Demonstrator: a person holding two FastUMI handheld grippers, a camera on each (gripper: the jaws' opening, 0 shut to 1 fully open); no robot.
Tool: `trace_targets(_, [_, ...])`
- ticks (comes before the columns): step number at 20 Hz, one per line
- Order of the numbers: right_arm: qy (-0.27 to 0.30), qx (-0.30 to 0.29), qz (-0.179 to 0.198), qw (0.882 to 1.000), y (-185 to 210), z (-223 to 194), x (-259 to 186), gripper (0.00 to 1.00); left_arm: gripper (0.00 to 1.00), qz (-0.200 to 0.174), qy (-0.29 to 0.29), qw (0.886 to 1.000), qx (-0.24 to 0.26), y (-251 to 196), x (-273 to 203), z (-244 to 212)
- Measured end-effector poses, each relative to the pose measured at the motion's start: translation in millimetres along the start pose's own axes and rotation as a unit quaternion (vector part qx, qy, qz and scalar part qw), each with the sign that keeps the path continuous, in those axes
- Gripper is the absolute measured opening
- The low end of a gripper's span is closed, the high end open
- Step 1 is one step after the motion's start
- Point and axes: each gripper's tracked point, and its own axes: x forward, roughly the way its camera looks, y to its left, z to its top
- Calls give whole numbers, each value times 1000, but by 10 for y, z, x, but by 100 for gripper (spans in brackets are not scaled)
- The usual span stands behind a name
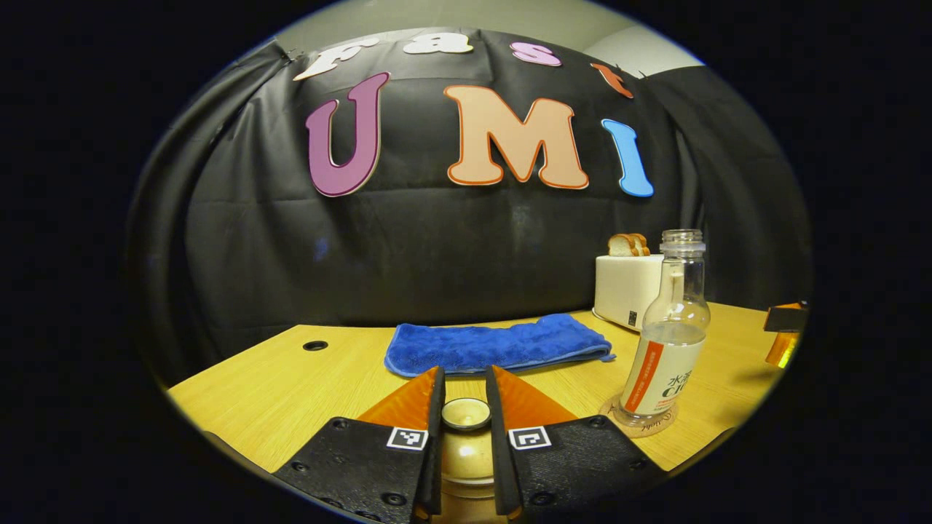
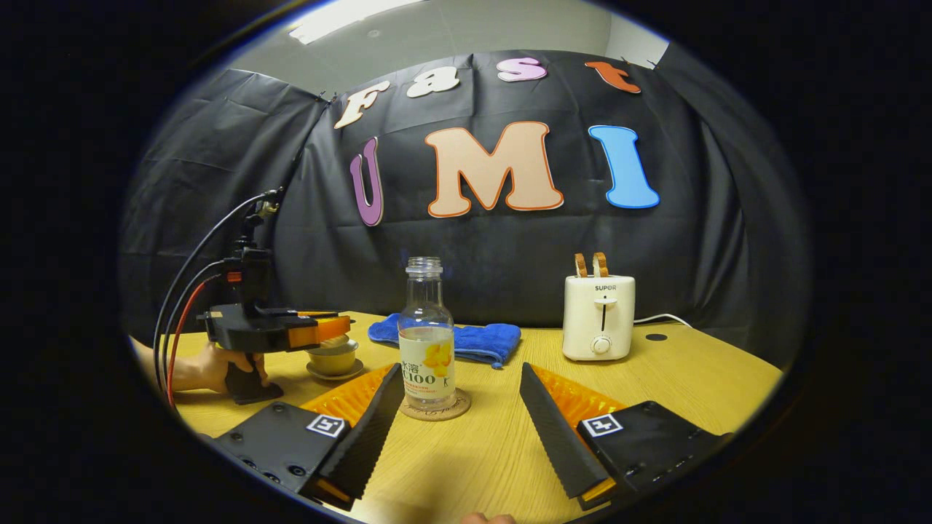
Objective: Open the teacup lid with one hand, grasp the water bottle and pour water into the teacup with the other hand; after pouring, place the water bottle on the coaster and then close the teacup lid.
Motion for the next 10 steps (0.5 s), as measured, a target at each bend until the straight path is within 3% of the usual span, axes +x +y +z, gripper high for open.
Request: trace_targets(10, [0, 0, 1, 1000, 8, 4, 4, 99, 26, 19, 49, 998, 45, -10, 75, -148])
